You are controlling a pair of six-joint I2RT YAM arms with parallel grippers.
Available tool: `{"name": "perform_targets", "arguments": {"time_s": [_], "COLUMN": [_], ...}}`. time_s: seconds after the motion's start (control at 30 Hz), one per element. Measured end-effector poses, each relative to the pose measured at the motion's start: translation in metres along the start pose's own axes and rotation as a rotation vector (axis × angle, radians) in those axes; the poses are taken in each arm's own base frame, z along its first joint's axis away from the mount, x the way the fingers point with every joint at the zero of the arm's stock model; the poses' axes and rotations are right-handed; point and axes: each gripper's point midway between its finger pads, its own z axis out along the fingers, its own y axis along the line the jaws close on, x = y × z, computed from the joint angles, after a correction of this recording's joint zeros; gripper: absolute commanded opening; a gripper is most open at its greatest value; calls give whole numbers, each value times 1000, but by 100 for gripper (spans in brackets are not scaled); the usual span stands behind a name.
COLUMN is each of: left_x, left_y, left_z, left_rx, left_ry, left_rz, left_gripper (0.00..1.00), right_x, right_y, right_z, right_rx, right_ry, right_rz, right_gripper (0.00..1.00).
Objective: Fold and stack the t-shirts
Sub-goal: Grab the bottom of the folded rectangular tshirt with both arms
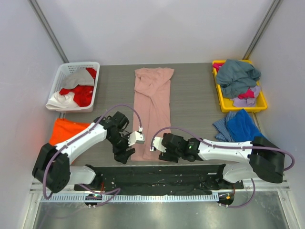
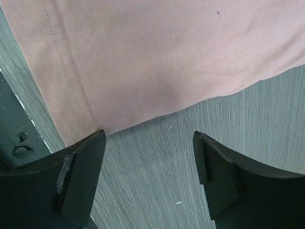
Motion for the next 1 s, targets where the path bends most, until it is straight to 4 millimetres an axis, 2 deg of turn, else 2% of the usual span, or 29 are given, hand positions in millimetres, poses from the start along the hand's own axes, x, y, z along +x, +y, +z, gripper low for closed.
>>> {"name": "perform_targets", "arguments": {"time_s": [0.17, 0.27, 0.47, 0.67, 1.0], "left_x": [8, 12, 6, -10, -10], "left_y": [-4, -4, -2, 14, 22], "left_z": [20, 26, 28, 36, 44], "left_rx": [150, 177, 172, 125, 93], "left_ry": [93, 114, 100, 87, 132], "left_rz": [-11, -20, -21, -85, -189], "left_gripper": [67, 68, 67, 66, 64], "right_x": [1, 1, 1, -5, -15], "right_y": [-1, -1, -2, -5, -11], "right_z": [1, 1, 1, -6, -16], "right_rx": [5, 9, 10, 21, 34], "right_ry": [6, 5, 4, -27, -81], "right_rz": [-1, -1, 0, 7, 16], "right_gripper": [80, 80, 80, 80, 80]}}
